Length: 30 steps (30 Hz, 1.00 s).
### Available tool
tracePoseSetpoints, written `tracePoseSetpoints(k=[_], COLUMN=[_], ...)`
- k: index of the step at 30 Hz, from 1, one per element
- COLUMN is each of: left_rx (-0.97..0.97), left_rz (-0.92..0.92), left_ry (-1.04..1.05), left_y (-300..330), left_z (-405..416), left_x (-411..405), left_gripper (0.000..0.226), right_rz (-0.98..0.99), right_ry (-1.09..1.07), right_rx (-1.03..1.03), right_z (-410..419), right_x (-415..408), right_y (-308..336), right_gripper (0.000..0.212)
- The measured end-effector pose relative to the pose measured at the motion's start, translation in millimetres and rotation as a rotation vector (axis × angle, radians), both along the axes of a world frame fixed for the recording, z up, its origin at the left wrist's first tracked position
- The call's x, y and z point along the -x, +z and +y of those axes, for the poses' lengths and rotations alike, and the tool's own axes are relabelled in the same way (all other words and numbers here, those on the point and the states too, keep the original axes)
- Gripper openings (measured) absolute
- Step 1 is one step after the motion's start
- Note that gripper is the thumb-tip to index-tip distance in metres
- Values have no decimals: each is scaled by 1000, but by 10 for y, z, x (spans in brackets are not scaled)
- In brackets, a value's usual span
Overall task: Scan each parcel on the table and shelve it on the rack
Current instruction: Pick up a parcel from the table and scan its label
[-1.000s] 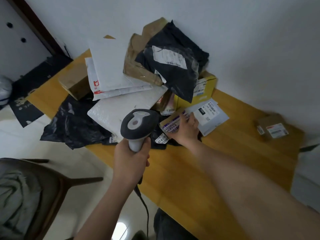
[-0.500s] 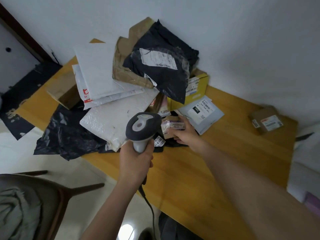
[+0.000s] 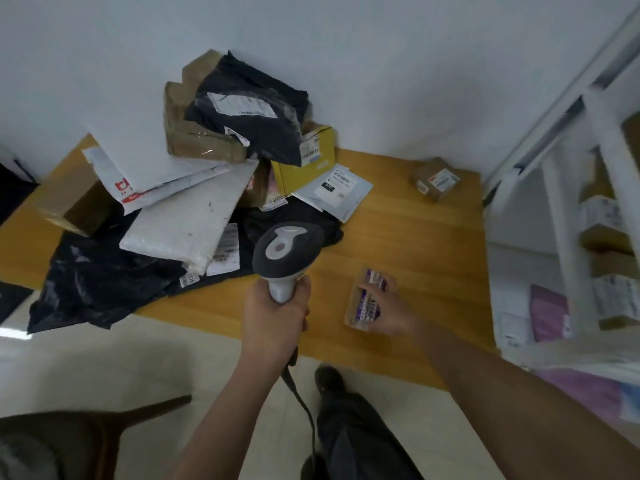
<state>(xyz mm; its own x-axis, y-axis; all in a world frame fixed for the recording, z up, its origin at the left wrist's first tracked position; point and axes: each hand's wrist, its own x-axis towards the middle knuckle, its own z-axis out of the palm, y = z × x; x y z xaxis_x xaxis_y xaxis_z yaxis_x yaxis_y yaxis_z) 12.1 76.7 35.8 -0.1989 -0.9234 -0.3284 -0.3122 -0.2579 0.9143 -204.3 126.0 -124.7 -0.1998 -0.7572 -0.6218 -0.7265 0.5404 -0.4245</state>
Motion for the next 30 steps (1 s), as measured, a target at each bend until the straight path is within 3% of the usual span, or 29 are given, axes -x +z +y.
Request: tracePoseSetpoints(k=[4, 7, 14, 16, 19, 22, 25, 30], left_rx=[4, -7, -21, -43, -59, -47, -43, -38], left_rz=[7, 0, -59, -71, -73, -79, -79, -79], left_ry=[-47, -55, 6, 40, 57, 47, 33, 19], left_y=[-43, -112, -300, -333, -308, -230, -165, -116], left_z=[291, 455, 688, 729, 794, 868, 924, 1022], left_x=[-85, -132, -182, -162, -91, 14, 132, 320], left_gripper=[30, 32, 33, 31, 29, 30, 30, 31], right_rz=[210, 254, 217, 87, -378, -770, -874, -855], right_ry=[-117, -290, -514, -619, -1036, -1367, -1452, -1476], right_rx=[91, 96, 131, 201, 335, 277, 225, 229], right_z=[406, 575, 613, 611, 620, 704, 873, 1046], right_x=[-179, -349, -459, -415, -270, -43, 153, 369], right_y=[-142, -156, -384, -366, -214, -90, -41, -52], right_gripper=[66, 47, 49, 48, 38, 31, 39, 45])
